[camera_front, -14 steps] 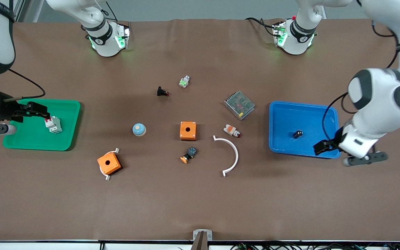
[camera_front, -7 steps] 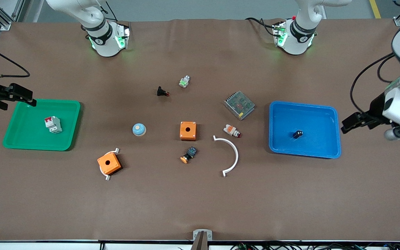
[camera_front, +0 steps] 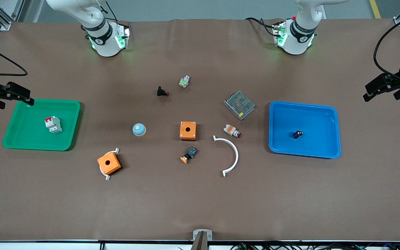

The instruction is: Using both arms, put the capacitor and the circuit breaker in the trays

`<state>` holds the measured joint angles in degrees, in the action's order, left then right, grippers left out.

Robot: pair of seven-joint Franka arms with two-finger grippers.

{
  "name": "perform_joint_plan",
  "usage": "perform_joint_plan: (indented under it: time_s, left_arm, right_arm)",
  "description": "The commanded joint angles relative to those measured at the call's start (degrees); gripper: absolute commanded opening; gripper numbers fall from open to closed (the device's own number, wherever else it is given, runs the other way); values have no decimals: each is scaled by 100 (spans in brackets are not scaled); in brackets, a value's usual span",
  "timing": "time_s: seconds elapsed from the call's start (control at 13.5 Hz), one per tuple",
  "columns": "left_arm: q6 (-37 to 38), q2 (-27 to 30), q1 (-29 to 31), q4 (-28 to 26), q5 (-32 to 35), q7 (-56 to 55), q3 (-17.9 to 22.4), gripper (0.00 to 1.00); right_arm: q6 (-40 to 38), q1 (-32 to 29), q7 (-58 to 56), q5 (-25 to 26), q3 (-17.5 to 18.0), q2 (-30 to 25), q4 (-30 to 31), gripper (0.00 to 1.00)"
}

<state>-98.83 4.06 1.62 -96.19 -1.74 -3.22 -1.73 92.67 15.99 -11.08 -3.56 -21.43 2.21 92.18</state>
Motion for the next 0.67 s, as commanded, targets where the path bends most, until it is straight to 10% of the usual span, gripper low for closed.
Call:
perform_joint_plan:
  time_s: [0.0, 0.22, 0.59]
  left_arm:
    - [267, -212, -415, 441, 86, 76, 382, 100]
    - [294, -283, -408, 522, 86, 155, 393, 100]
    - [329, -520, -452, 909, 95, 129, 401, 100]
  right_arm:
    - [-30, -156, 306, 75, 322, -124, 36, 100]
    - [-240, -920, 466, 84, 1060, -133, -121, 100]
    - [-417, -1141, 440, 75, 1149, -124, -350, 100]
